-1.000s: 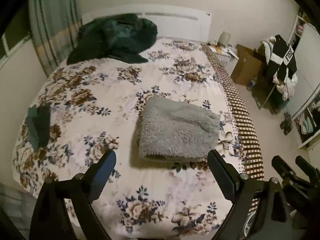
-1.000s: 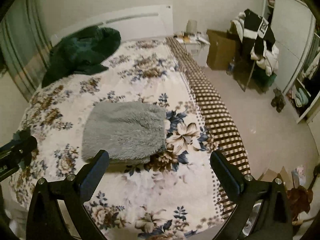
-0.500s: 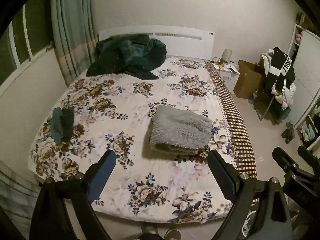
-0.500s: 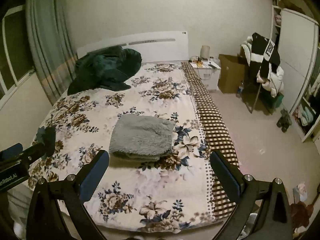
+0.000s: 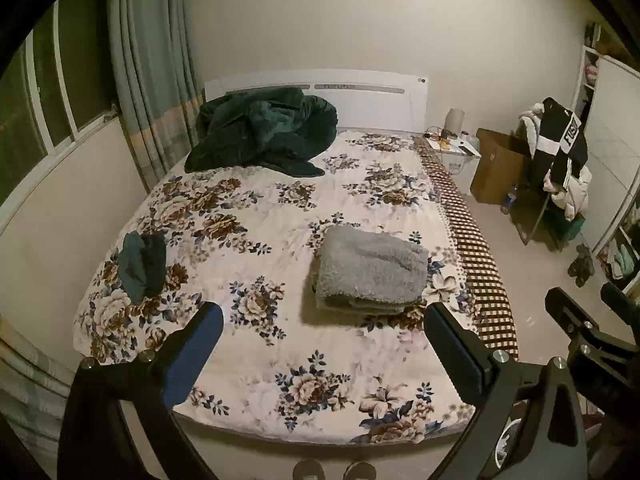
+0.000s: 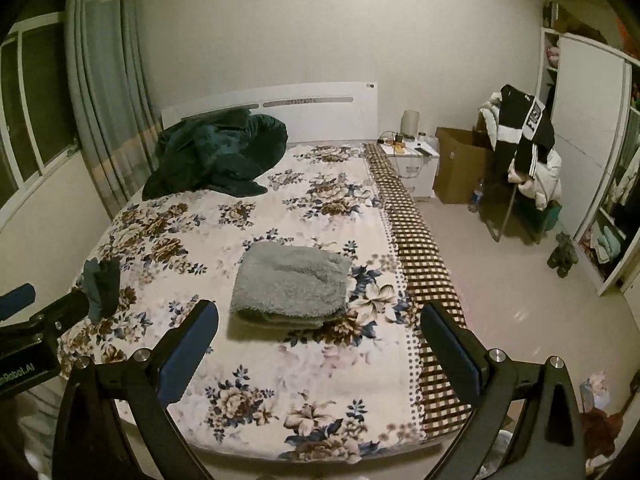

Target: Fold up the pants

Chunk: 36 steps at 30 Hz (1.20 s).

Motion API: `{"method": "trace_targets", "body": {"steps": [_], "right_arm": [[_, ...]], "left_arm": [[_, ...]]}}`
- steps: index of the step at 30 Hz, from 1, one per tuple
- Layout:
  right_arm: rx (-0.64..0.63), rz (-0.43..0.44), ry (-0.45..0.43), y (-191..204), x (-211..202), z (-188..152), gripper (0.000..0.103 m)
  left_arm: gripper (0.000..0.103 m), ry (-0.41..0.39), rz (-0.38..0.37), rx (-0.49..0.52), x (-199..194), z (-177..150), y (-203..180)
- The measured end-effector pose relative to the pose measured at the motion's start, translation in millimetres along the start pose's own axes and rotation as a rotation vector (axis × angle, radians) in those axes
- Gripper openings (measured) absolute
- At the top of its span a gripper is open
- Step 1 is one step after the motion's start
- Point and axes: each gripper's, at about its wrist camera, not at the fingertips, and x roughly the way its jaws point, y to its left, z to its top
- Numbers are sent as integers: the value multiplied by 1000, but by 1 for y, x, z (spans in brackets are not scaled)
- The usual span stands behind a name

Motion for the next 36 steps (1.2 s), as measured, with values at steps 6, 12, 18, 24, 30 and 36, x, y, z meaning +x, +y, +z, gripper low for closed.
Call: {"method": "trace_targets", "body": {"steps": [6, 12, 18, 24, 30, 36], "right_arm": [[-4, -4, -12, 4, -13, 2, 103], [-7, -4, -13, 5, -13, 7, 103], [-5, -3, -14, 6, -16, 6, 103], [-5, 7, -11, 6, -19, 7, 103], [-4, 8, -11, 7, -21, 7, 103], [-6, 12, -13, 7, -22, 9, 103]], "left_arm": [[103, -19, 5, 3, -8, -1, -1], [103, -26, 10, 8, -14, -2, -4], [103, -27, 15, 6, -15, -1, -4], [103, -28, 21, 5, -17, 1, -3], [103, -28, 24, 1, -20, 4, 2], [103, -35, 28, -1, -22, 5, 5]]}}
